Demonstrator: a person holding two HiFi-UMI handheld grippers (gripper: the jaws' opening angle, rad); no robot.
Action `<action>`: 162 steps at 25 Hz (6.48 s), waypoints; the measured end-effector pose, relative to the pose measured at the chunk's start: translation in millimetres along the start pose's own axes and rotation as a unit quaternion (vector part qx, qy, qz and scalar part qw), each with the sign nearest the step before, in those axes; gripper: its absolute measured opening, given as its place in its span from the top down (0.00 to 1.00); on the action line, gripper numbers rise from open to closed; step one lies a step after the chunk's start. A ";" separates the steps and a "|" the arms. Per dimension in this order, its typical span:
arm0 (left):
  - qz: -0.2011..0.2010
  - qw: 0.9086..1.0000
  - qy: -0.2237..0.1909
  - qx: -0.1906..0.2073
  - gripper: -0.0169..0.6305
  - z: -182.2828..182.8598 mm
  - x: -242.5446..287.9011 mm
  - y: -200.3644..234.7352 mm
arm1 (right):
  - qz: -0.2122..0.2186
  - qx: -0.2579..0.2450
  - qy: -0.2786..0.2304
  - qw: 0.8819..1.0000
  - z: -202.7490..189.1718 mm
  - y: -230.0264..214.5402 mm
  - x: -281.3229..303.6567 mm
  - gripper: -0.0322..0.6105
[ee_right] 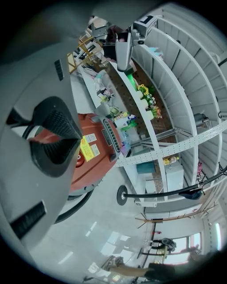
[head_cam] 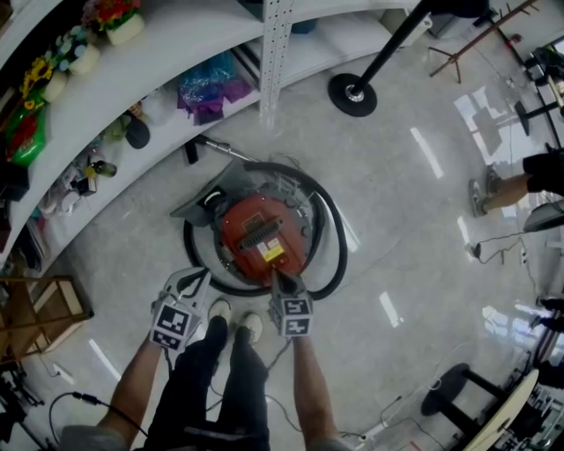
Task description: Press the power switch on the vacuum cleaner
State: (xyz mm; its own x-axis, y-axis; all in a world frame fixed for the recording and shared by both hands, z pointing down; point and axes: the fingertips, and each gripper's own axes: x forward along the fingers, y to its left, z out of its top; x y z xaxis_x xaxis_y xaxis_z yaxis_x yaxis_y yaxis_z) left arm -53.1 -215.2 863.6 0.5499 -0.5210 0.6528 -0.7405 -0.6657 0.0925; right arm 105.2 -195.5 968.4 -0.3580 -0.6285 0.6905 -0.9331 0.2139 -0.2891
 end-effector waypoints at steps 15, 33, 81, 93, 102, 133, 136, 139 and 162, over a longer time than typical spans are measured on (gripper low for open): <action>-0.007 1.000 -0.019 0.013 0.96 39.6 -25.0 -12.0 | 0.004 0.015 -0.034 0.999 46.0 24.3 -64.1 0.93; -0.008 0.999 -0.038 0.031 0.96 87.4 -78.6 -29.4 | 0.000 0.007 -0.082 0.997 103.6 58.4 -156.8 0.93; -0.016 0.993 -0.091 0.071 0.96 206.9 -180.7 -69.2 | -0.012 0.003 -0.133 0.991 188.4 113.9 -290.9 0.93; -0.011 0.991 -0.112 0.074 0.96 219.9 -210.4 -75.6 | -0.007 0.000 -0.152 0.988 197.7 133.0 -312.8 0.93; -0.007 0.987 -0.140 0.084 0.96 243.2 -233.7 -81.0 | -0.008 0.001 -0.174 0.985 211.5 142.3 -334.7 0.93; -0.001 0.972 -0.211 0.103 0.96 322.0 -291.8 -85.8 | -0.023 -0.014 -0.251 0.968 281.8 153.3 -404.1 0.93; 0.000 0.970 -0.218 0.106 0.97 326.7 -297.2 -85.1 | -0.024 -0.015 -0.258 0.966 285.2 153.7 -409.2 0.93; 0.004 0.969 -0.223 0.110 0.96 331.5 -302.2 -83.3 | -0.026 -0.019 -0.263 0.964 290.5 154.1 -414.4 0.93; 0.040 0.961 -0.255 0.102 0.96 354.2 -325.9 -40.4 | -0.044 -0.030 -0.290 0.955 320.1 150.0 -430.9 0.93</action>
State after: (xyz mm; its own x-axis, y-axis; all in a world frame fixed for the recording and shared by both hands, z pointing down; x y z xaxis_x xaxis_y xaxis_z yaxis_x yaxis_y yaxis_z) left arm -65.6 -207.6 380.8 0.6508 -0.7339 0.1944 -0.7256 -0.6766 -0.1251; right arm 130.4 -132.0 415.2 -0.2158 -0.9511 0.2209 -0.9651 0.1734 -0.1962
